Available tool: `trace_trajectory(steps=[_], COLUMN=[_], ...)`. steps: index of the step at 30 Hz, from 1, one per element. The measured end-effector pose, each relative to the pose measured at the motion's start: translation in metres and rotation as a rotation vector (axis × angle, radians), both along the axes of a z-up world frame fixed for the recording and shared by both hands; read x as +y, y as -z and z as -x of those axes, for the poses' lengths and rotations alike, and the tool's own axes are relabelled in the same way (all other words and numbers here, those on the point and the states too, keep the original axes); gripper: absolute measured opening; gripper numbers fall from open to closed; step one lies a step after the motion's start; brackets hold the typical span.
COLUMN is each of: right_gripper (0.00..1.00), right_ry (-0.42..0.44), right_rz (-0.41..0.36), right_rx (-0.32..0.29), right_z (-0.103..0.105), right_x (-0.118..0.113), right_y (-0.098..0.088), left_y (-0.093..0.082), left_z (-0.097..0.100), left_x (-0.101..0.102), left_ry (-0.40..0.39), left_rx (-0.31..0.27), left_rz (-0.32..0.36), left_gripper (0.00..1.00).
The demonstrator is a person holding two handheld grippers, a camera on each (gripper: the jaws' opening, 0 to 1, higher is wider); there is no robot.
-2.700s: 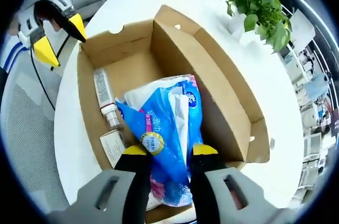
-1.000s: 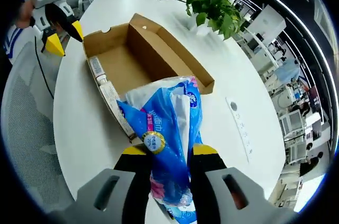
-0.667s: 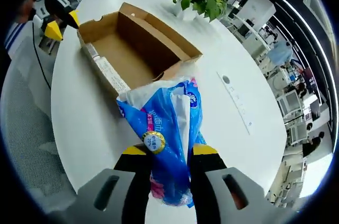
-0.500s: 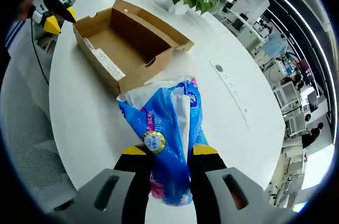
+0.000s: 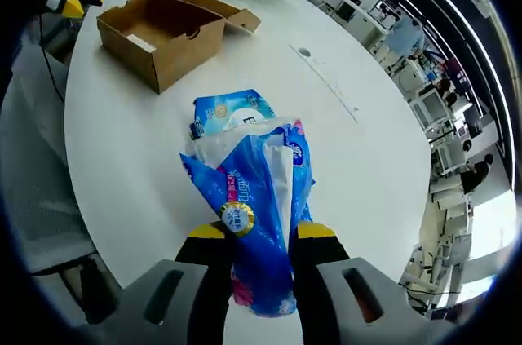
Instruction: Operate the shoe box by opening the lid, removing the specified soft item, and placing it in the target area until the item is outside and the box remains undamaged.
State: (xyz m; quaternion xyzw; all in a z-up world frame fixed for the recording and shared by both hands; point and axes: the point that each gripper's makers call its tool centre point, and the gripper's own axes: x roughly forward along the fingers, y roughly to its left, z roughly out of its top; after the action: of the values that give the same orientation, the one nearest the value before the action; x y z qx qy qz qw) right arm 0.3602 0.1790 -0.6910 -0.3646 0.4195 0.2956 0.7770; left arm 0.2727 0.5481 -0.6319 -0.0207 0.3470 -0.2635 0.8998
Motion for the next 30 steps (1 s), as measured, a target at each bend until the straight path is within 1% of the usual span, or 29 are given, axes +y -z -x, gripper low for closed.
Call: trace_trajectory(steps=[5,7,9,14,21,27,30], right_gripper=[0.25,0.25,0.25,0.25,0.26,0.26,0.26], right_ry=[-0.007,-0.008,-0.013,-0.026,-0.053,-0.068,-0.09], right_rz=[0.034,0.04,0.052,0.083,0.128,0.136,0.153], right_rx=[0.016,0.019,0.025,0.041,0.061,0.078,0.088], right_z=[-0.003,-0.002,-0.01,-0.023,-0.037,-0.044,-0.046], right_x=[-0.032,-0.037,-0.051,-0.072,-0.088,-0.089,-0.088], right_y=[0.008,0.007,0.011,0.018,0.029,0.037,0.043], left_y=[-0.001,-0.001,-0.002,-0.004,-0.006,-0.008,-0.009], left_z=[0.003,0.004,0.007,0.013,0.017,0.022,0.025], left_x=[-0.001,-0.001,0.0,0.004,0.015,0.028,0.033], left_ry=[-0.047,-0.06,-0.086,-0.132,-0.188,-0.238,-0.26], left_rx=[0.001,0.0,0.0,0.001,-0.001,-0.004,-0.005], left_rz=[0.004,0.003,0.001,0.001,-0.005,-0.015,-0.017], left_gripper=[0.32,0.32,0.32,0.32,0.32,0.32,0.32])
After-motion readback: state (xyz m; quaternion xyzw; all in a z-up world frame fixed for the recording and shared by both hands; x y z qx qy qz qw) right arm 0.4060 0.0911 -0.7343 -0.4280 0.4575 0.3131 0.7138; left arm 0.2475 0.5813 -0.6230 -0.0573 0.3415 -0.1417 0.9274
